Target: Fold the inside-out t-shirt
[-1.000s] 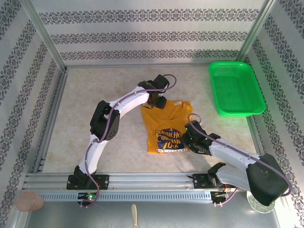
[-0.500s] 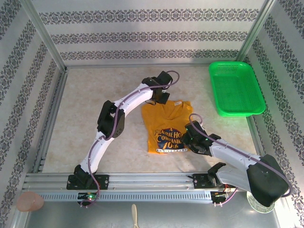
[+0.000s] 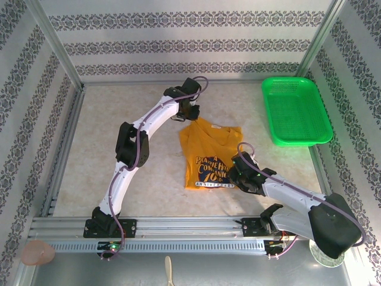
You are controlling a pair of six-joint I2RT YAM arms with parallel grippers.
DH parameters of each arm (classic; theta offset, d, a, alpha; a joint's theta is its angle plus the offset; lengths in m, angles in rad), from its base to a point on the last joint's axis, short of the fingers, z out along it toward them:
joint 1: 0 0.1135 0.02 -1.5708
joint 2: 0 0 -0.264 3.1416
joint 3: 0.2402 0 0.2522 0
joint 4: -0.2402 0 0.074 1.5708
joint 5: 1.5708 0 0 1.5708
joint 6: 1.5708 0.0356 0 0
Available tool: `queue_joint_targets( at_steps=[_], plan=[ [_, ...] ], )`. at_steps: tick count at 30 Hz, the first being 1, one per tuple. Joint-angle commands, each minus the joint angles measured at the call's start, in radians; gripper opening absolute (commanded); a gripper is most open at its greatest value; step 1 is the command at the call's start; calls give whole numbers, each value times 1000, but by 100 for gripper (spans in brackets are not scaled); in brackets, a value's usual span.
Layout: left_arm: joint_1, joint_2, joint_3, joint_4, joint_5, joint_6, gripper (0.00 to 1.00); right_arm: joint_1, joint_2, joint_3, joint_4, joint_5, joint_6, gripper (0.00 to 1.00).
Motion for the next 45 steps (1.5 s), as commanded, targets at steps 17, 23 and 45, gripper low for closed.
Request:
queue_joint_targets(
  at_steps=[17, 23, 45],
  plan=[
    [-27, -606, -854, 386, 231, -222, 73, -363, 189, 535, -249, -177, -555, 47],
    [-133, -692, -1096, 590, 265, -385, 68, -359, 517, 831, -325, -160, -701, 50],
    [-243, -583, -1268, 671, 292, -404, 27, -325, 932, 1166, -502, 83, -843, 2]
  ],
)
